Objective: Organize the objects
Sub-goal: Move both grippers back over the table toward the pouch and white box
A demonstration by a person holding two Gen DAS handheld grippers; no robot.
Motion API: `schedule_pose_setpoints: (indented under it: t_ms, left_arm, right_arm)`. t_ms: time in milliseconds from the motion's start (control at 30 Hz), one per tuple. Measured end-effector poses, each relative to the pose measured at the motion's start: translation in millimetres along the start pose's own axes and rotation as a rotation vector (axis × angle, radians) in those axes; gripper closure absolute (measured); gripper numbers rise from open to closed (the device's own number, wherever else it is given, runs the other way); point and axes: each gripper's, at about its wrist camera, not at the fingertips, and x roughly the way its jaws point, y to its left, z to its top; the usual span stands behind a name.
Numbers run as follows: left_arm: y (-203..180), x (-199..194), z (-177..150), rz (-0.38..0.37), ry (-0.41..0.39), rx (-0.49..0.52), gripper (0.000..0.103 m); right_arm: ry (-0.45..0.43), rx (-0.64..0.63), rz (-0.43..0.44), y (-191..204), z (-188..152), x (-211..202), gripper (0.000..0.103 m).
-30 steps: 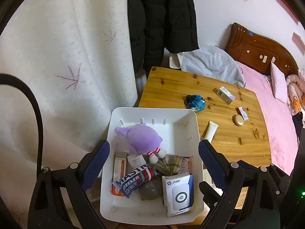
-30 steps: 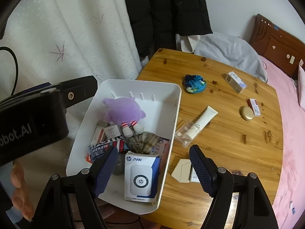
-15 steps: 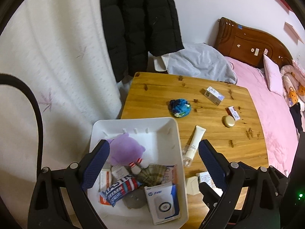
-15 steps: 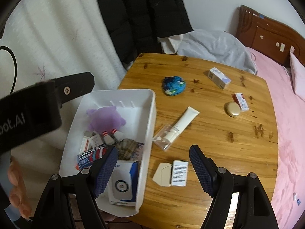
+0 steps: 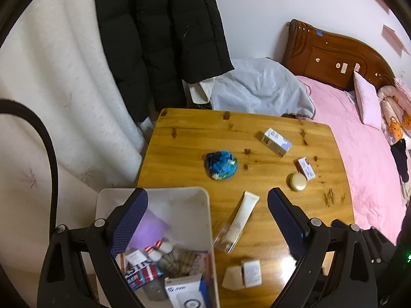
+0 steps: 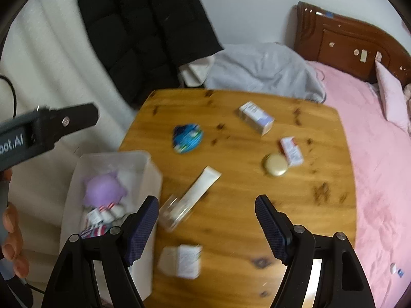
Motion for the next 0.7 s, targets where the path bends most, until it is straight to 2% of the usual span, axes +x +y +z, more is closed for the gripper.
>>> schedule_pose_setpoints:
  t_ms: [267,433,700]
  left_arm:
    - [-19.4,21.3,37.0,0.001,0.011,-0.051,0.007]
    - [-23.1,44.0,59.5,-0.022,0.04,-0.122,0.007]
    - [-30.9,103.4,74.2,0.043,0.117,-0.196,0.007]
  right_arm:
    - [-0.104,-0.02,-0.062,-52.2,57.3,1.7,0.025]
    - [-0.162,-0.051,-0.115,-75.9,94.5,12.8,0.025]
    - [-0.145,-0.153,-0.123,-92.9,127.7,70.3,0.025]
